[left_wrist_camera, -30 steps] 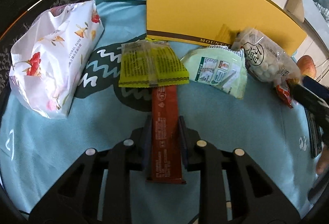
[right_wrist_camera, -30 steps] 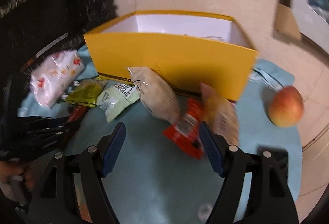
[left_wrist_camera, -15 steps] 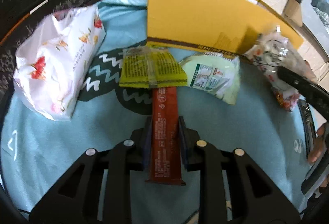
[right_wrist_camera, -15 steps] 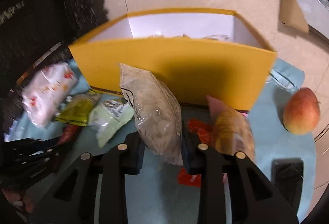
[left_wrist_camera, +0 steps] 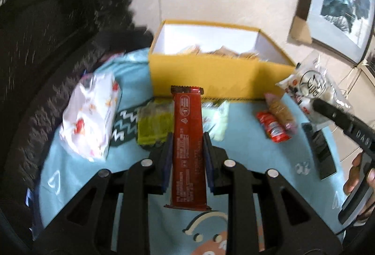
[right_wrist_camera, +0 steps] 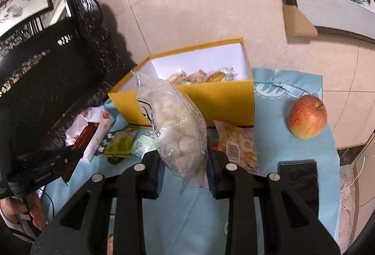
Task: Organize snacks
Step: 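Carry both snacks over the yellow box and open both tools to drop them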
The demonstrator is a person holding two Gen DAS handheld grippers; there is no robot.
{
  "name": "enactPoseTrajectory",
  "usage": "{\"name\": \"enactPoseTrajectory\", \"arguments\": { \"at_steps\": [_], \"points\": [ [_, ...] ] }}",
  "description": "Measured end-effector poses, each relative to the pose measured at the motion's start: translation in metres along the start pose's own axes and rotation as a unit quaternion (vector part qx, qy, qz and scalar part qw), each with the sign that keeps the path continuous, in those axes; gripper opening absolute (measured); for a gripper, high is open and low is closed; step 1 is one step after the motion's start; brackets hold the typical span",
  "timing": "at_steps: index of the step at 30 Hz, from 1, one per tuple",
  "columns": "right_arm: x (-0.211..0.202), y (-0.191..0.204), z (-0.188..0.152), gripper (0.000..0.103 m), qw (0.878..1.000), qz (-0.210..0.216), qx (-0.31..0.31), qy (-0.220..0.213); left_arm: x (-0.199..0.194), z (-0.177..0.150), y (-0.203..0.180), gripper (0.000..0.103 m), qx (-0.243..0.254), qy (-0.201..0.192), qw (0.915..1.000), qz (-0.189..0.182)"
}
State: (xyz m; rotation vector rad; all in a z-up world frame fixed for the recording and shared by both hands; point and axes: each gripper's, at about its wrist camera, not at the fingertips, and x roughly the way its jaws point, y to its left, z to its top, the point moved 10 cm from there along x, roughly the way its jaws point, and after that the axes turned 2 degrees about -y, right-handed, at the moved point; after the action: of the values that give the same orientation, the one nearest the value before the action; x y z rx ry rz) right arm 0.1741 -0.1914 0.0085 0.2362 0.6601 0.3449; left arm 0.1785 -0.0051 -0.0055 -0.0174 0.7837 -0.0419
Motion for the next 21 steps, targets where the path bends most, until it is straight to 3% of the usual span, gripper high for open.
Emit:
{"name": "enactPoseTrajectory", "arguments": {
  "at_steps": [6,11,19,21],
  "points": [
    [-0.015,-0.003,0.044,0.030,0.999,0.001,0.007,-0.045,-0.003,0.064,-0.027,0.024,0.023,-0.022,0.9993,-0.020],
    [0.014,-0.015,0.086,0.030,0.997,-0.030,0.003,-0.067,0.021,0.120,-0.038,0.024,0.033,-0.041,0.9985,-0.017],
    [0.078,-0.026,0.103,0.031,0.995,-0.070,-0.055,-0.043,0.091,0.139,-0.051,0.024,0.044,-0.013,0.9987,-0.023],
    [0.092,-0.027,0.102,0.033,0.993,-0.088,-0.074,-0.040,0.112,0.138,-0.054,0.028,0.033,0.002,0.9989,-0.032]
  ]
}}
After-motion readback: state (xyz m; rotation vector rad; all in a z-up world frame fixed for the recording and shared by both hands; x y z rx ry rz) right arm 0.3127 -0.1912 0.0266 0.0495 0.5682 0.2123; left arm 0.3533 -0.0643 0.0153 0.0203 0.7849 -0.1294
